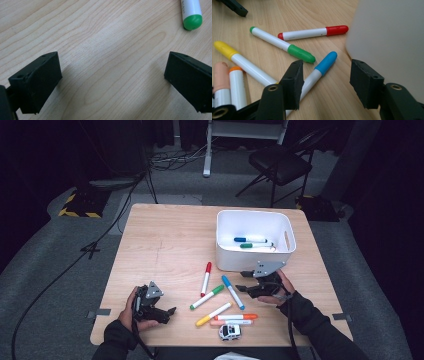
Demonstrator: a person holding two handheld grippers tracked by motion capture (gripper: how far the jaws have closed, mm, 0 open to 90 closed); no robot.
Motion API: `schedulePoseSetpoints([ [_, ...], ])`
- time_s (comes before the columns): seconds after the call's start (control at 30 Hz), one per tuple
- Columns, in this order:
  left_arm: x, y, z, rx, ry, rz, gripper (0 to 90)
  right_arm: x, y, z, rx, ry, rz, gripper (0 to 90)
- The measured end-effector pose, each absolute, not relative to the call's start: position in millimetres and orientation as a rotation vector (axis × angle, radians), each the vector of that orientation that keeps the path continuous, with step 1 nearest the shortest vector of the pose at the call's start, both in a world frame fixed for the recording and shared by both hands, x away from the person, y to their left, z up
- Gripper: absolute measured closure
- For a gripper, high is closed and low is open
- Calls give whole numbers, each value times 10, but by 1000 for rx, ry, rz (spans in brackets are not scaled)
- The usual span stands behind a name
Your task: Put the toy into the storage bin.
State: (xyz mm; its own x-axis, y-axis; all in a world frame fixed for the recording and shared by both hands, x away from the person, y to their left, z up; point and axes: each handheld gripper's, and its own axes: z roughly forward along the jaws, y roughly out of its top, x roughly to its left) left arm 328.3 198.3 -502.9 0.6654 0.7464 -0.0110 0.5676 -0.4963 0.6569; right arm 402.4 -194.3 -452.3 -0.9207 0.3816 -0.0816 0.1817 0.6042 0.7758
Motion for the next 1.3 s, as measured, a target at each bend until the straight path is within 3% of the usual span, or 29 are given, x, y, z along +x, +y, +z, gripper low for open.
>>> schedulePoseSetpoints([
  [0.43,3282,1983,-5028,2242,1010,366,13,4167,-1579,-4802,506,2637,1107,496],
  [0.63,3282,1983,-5028,2242,1010,368,13,4232,-1530,-4897,532,2659,1077,538],
  [0.8,3282,1983,-5028,2242,1010,367,13,4286,-1543,-4940,583,2661,1081,522],
  [1.2,3281,1983,-5028,2242,1009,368,13,4311,-1622,-4929,594,2681,1089,732],
  [1.3,3281,1983,-5028,2242,1009,368,13,4320,-1688,-4929,579,2686,1104,742],
])
